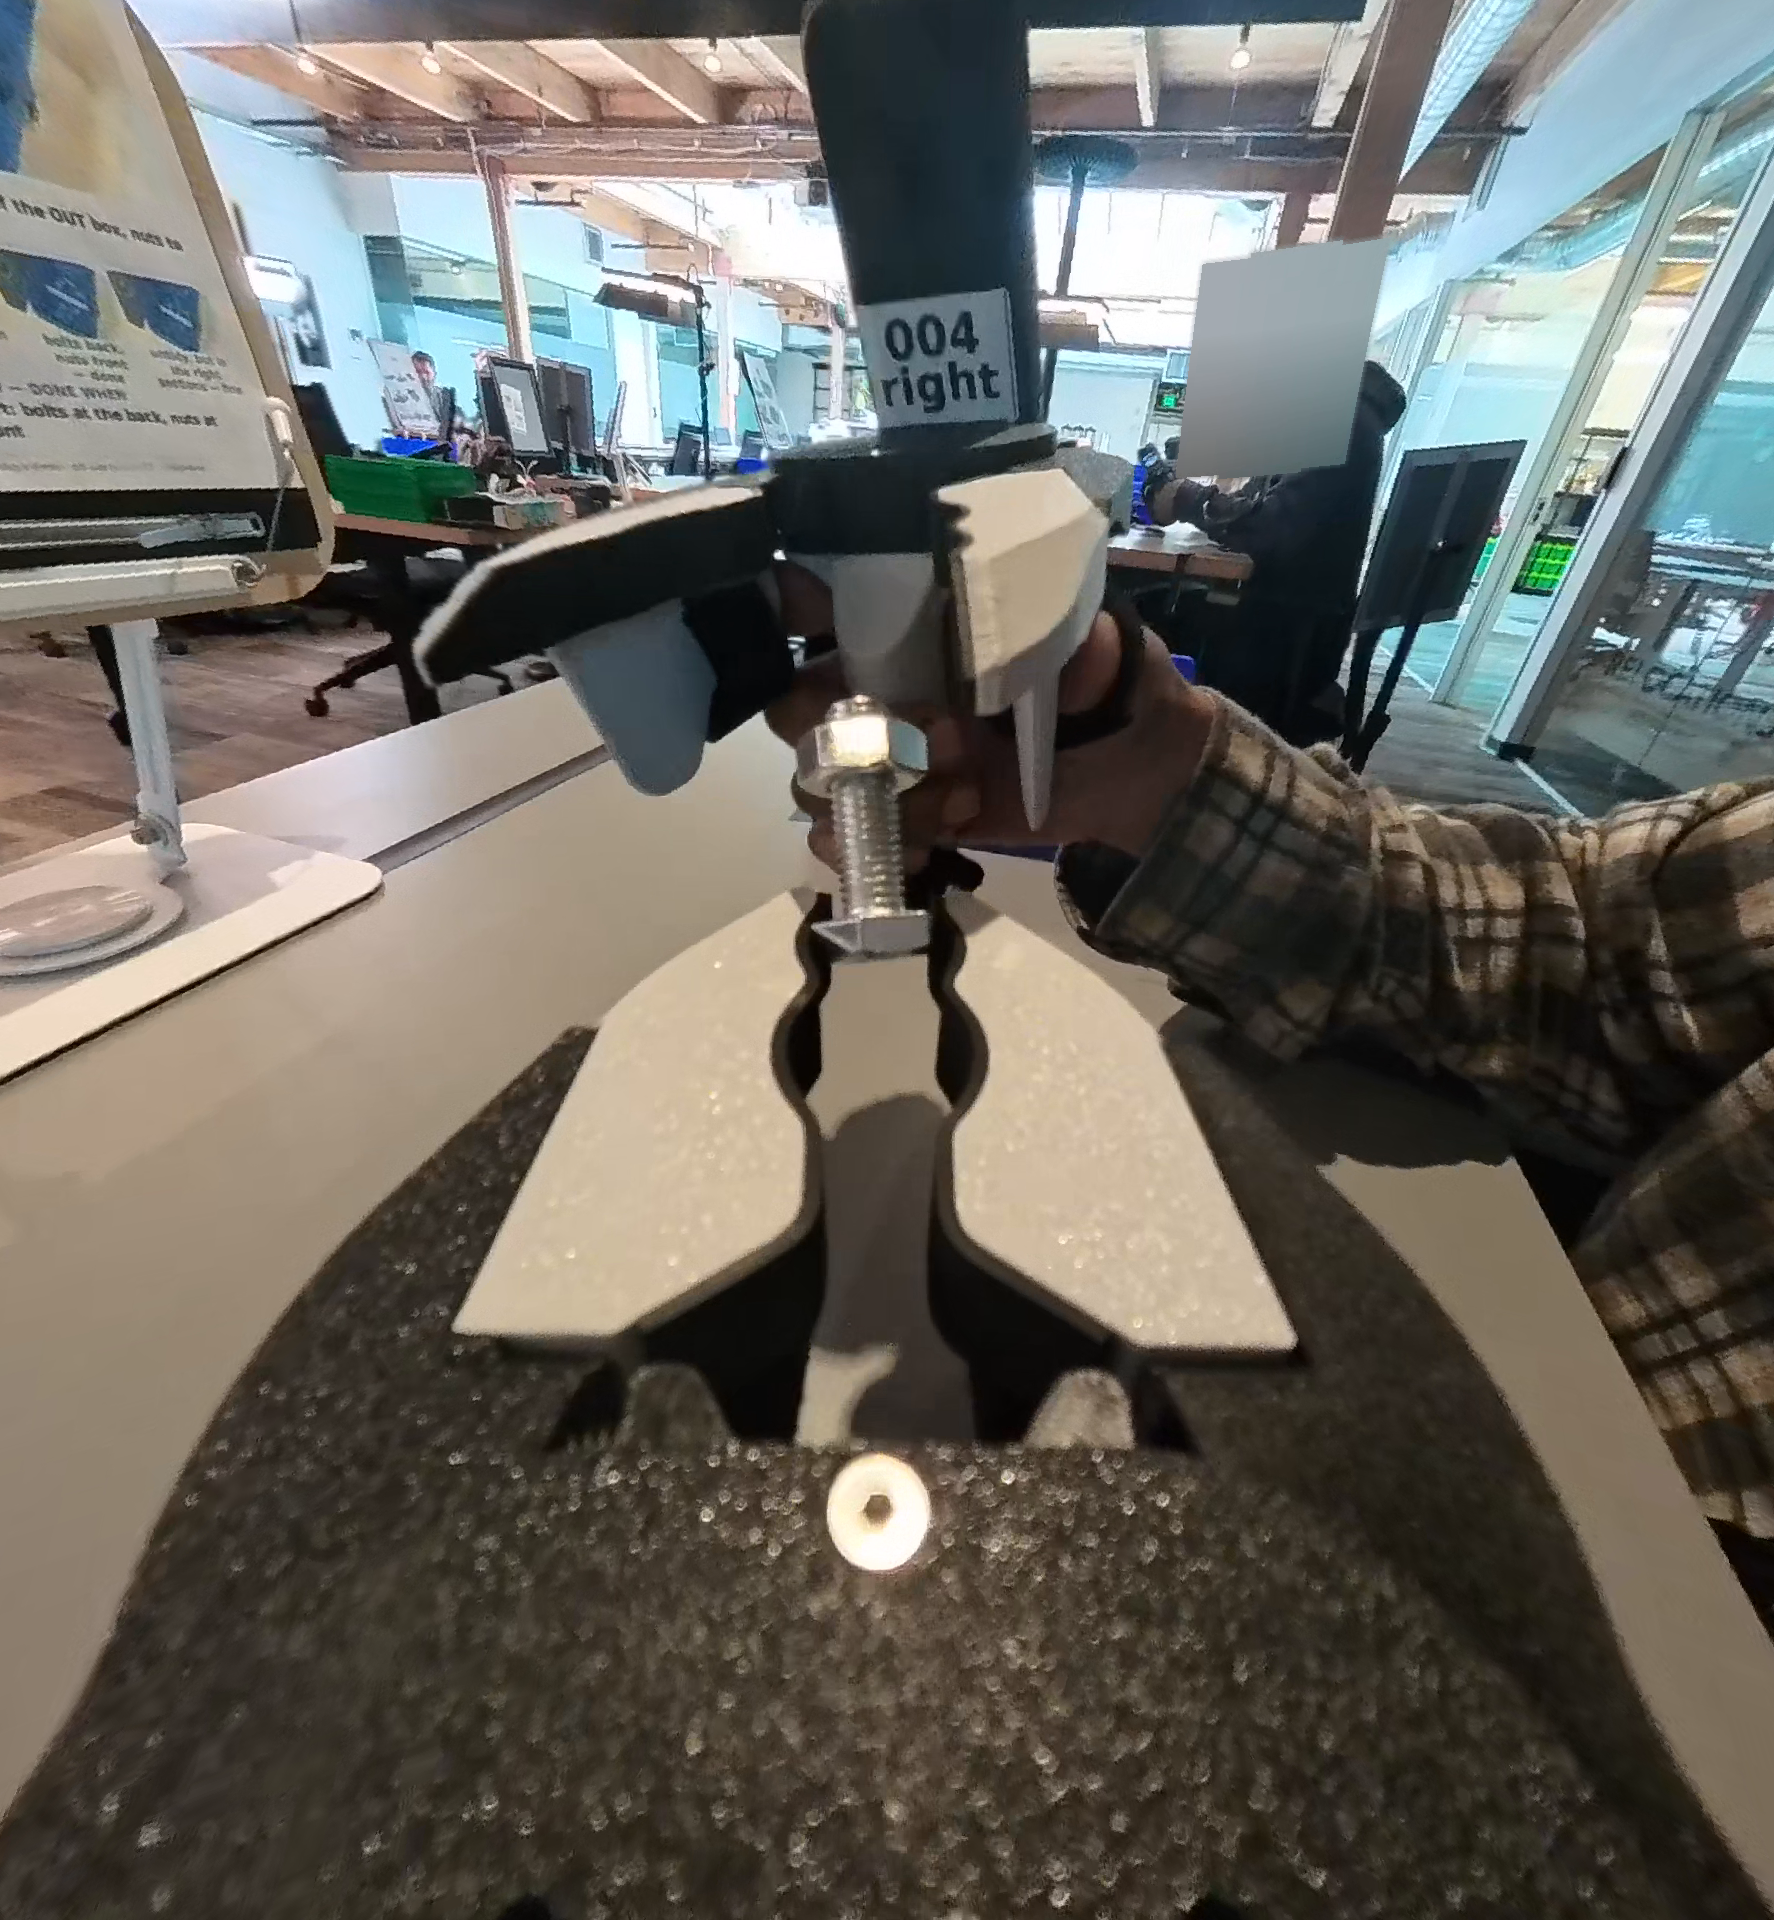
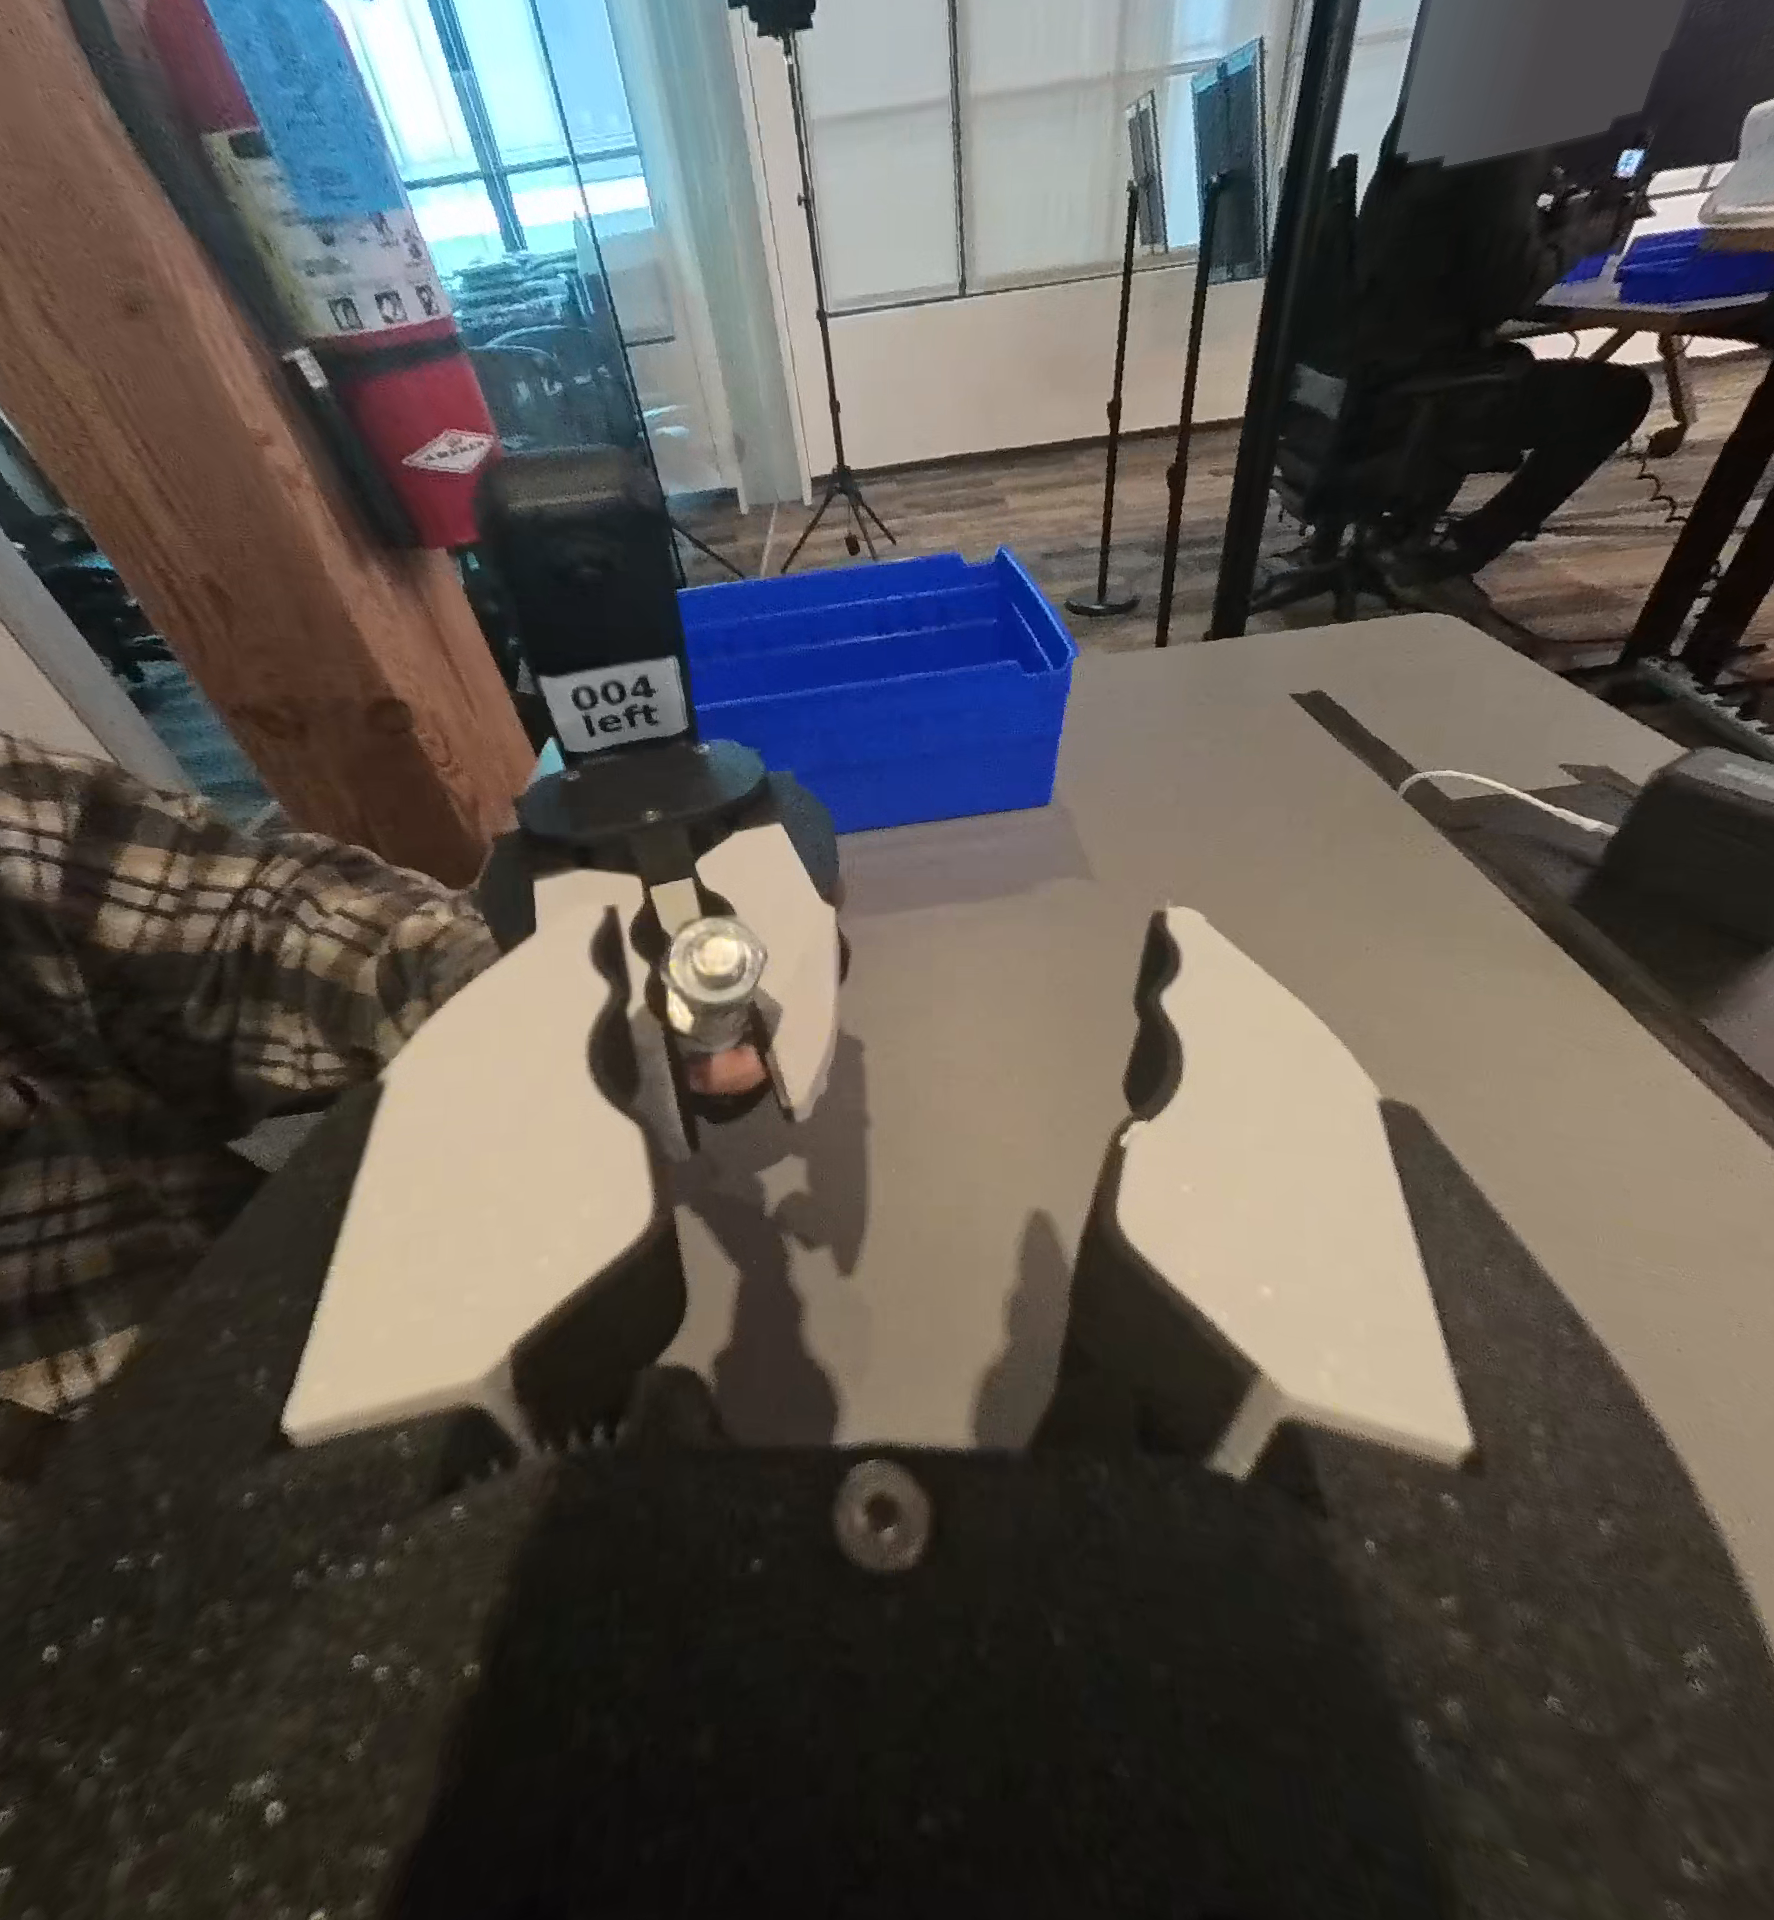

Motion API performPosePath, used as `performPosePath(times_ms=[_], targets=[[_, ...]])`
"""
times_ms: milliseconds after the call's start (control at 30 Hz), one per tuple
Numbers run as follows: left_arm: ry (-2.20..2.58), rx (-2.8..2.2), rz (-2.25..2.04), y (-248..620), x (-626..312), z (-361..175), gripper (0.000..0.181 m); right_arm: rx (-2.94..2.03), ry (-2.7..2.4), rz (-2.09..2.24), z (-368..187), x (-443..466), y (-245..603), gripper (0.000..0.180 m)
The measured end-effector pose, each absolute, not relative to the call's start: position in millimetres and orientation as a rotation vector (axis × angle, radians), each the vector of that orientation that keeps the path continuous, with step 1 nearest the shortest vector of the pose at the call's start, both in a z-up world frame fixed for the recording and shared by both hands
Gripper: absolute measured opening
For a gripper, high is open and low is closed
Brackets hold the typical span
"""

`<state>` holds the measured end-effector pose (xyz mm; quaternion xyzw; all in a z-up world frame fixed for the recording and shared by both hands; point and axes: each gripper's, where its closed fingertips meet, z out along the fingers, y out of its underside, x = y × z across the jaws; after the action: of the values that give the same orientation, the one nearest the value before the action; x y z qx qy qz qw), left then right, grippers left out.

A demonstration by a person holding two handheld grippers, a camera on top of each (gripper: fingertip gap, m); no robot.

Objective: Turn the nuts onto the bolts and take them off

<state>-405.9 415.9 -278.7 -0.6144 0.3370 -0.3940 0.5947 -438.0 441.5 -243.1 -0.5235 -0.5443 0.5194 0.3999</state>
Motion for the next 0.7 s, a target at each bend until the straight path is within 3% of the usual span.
performPosePath(times_ms=[233, 533, 700], targets=[[0.762, -1.411, -0.923, 416.6, -409.2, -275.0, 0.017, -1.356, -1.315, 1.352, -240.4, -424.4, 456.4, 0.084], [0.766, -1.414, -0.910, 416.8, -409.1, -275.4, 0.017, -1.267, -1.510, 1.595, -243.0, -429.3, 411.3, 0.035], [0.788, -1.425, -0.914, 415.4, -405.4, -278.2, 0.017, -1.245, -1.541, 1.566, -245.6, -434.5, 405.4, 0.017]])
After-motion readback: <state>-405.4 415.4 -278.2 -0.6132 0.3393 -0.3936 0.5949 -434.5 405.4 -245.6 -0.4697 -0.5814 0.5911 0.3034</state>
